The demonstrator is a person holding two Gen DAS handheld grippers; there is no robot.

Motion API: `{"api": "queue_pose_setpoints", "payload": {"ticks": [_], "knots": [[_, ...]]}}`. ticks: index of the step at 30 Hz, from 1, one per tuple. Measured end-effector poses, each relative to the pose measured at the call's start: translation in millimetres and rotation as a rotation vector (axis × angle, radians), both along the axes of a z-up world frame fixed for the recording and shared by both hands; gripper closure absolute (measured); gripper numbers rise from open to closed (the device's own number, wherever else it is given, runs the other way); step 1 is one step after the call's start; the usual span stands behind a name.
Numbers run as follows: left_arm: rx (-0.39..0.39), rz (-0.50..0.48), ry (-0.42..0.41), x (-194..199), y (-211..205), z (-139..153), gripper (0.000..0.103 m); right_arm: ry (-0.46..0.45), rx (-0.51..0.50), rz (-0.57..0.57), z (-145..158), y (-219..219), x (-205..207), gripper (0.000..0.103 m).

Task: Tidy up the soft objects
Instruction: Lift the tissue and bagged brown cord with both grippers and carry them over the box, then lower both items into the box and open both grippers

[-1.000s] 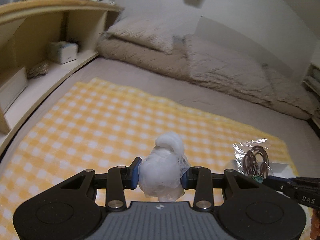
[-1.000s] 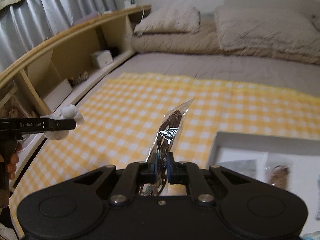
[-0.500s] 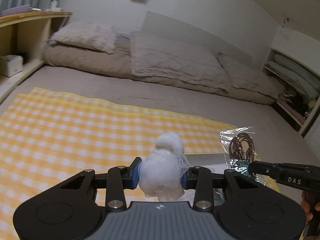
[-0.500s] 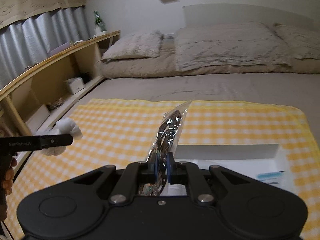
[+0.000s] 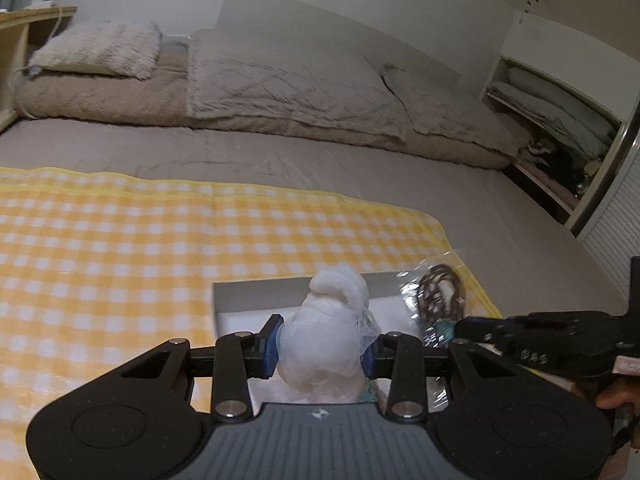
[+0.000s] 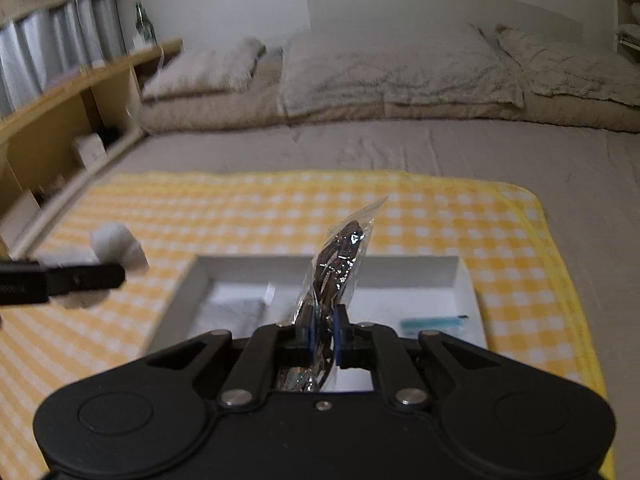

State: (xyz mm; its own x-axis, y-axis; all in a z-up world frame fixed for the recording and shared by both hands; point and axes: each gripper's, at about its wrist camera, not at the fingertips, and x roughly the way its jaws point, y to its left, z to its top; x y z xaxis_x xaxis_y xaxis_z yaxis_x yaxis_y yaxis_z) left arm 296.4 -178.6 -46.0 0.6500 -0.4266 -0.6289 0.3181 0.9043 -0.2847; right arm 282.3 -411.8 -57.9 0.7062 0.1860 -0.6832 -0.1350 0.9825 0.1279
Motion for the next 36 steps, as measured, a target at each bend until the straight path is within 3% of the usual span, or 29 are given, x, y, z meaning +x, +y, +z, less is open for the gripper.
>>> {"api": "queue_pose_setpoints", "payload": {"ticks": [5,11,13,14,15,19,22,23,24,36], "knots": [[0.000,-0.014,-0.022,15,-11,-12,0.063,0.069,-0.012,0.028,-23,-4,13,0.094],[0.010,-0.010,0.006,39,-17,-33,0.063,0.107,0.064,0.089,-44,-10,26,0.091],[0.030,-0.011,0.017,46,-20,-39,0.063,0.136,0.030,0.083,-53,-10,29,0.075],[0.044,-0.013,0.019,49,-21,-41,0.063,0.151,-0.007,0.057,-58,-9,30,0.058],[0.059,-0.014,0.017,51,-23,-43,0.063,0.156,-0.032,0.032,-62,-10,30,0.049],[0.109,-0.020,-0.004,57,-26,-46,0.063,0.167,-0.035,-0.002,-67,-18,28,0.044],[0.151,-0.017,-0.020,62,-26,-51,0.050,0.164,-0.013,-0.017,-66,-22,25,0.038],[0.168,-0.007,-0.013,63,-25,-53,0.034,0.162,-0.010,-0.014,-66,-23,24,0.038],[0.181,-0.001,-0.010,63,-24,-55,0.027,0.162,-0.008,-0.010,-66,-22,23,0.037],[0.252,-0.052,0.005,44,-19,-46,0.015,0.133,-0.016,0.051,-51,-6,13,0.029]]}}
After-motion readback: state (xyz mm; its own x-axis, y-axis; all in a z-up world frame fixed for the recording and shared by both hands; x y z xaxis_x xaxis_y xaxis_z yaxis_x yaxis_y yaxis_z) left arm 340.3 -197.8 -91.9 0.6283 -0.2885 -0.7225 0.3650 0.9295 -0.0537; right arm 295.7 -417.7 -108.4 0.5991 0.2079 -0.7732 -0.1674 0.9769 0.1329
